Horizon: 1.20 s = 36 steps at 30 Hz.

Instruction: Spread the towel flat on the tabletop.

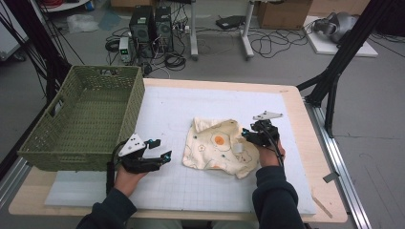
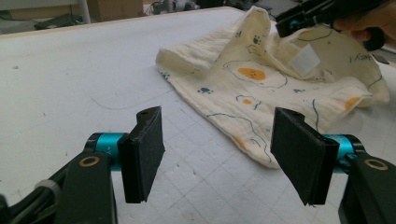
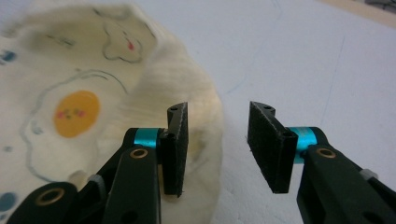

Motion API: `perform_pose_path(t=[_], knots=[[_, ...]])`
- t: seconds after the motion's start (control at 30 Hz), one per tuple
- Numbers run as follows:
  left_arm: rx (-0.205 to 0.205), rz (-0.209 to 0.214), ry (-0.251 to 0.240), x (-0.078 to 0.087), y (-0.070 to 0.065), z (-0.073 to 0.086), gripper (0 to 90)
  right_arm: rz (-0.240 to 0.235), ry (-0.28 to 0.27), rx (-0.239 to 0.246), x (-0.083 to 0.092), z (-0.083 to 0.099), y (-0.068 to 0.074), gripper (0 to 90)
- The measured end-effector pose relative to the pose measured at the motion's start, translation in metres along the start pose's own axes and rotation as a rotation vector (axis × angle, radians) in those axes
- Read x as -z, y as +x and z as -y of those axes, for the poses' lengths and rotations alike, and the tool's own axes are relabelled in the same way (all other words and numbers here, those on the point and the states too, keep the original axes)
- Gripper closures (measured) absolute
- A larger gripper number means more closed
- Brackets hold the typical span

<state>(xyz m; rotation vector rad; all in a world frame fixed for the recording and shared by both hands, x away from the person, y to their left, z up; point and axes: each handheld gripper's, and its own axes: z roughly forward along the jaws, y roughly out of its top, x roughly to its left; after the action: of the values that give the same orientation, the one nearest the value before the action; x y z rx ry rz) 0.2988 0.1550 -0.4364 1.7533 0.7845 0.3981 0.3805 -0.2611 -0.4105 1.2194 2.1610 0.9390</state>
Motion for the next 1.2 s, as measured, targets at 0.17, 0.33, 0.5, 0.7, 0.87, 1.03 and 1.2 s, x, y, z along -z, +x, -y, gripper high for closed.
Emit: perform_pose_path(t=[0.17,0.33,0.5,0.7,0.87,1.03,1.2], knots=[[-0.005,0.003,0.002,-0.001,-0.002,0.0,34.6,-0.028,-0.064,0.055,0.021,-0.002,0.006,54.3],[-0.005,0.006,0.007,-0.003,-0.002,0.001,34.6,-0.128,-0.114,0.131,0.036,-0.002,0.022,53.7],[-0.006,0.006,0.01,-0.003,-0.003,0.001,34.6,-0.155,-0.008,0.234,0.024,0.007,0.044,53.7],[-0.005,0.006,0.012,-0.003,-0.003,0.001,34.6,-0.163,0.105,0.251,0.0,0.017,0.054,57.8],[-0.003,0.004,0.009,-0.002,-0.002,0.001,34.6,-0.119,0.146,0.288,-0.006,0.016,0.054,85.5],[0.002,0.002,0.009,-0.003,-0.002,0.001,34.6,-0.053,0.099,0.22,0.0,0.006,0.029,86.9],[-0.003,0.006,0.012,-0.003,-0.003,0.001,35.0,0.053,0.033,0.115,0.002,-0.007,-0.004,86.9]])
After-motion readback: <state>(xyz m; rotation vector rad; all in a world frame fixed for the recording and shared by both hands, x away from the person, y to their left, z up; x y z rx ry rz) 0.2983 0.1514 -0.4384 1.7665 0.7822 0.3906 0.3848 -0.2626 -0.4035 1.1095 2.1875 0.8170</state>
